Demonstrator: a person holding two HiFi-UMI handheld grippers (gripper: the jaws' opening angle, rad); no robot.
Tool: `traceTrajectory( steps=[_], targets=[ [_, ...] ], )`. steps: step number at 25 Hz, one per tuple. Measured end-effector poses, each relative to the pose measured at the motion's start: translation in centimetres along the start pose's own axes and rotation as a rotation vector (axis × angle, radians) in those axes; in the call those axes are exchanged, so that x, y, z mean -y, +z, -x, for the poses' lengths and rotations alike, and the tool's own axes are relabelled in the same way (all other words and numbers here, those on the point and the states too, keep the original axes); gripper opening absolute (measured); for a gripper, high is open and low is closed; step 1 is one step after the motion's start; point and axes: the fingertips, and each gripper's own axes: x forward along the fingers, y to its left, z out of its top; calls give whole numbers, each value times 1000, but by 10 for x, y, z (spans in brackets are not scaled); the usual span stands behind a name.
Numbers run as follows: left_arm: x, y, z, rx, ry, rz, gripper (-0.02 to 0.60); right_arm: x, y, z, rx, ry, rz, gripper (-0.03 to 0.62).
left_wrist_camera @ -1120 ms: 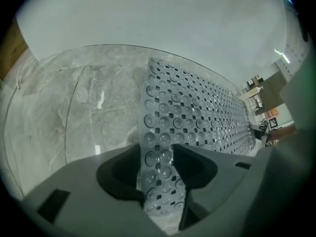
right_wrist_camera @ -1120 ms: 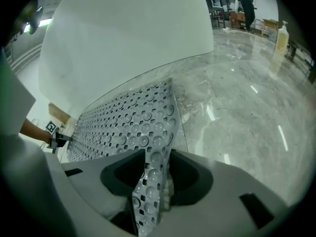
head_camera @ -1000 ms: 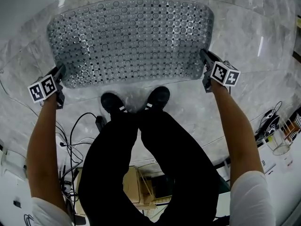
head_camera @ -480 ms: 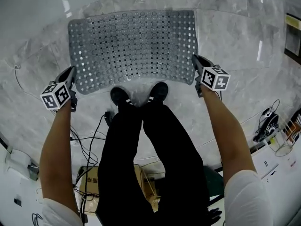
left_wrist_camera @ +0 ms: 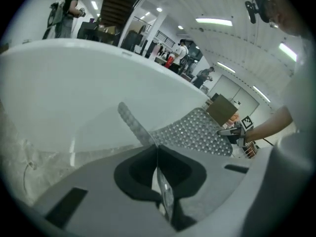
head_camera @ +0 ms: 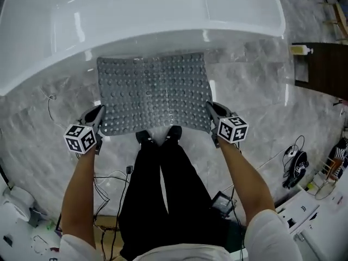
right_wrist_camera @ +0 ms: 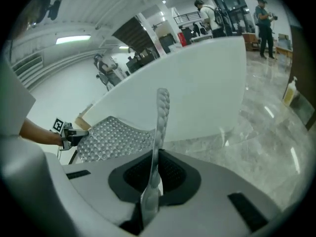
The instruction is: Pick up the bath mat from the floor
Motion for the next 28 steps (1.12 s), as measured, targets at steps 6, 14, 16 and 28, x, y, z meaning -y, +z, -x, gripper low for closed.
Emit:
traceTrajectory(
  steps=[6, 14, 16, 28],
  targets=[
    [88, 112, 152, 179, -40, -78, 18, -93, 137, 152, 219, 62, 100, 40],
    [204, 275, 352, 393, 22, -334, 18, -232, 281, 332, 466, 140, 275, 40],
    [229, 302, 384, 445, 24, -396, 18, -259, 298, 363, 539, 148, 287, 40],
    [368, 350, 528, 712, 56, -622, 18, -352, 328, 504, 820, 171, 512, 40]
  ],
)
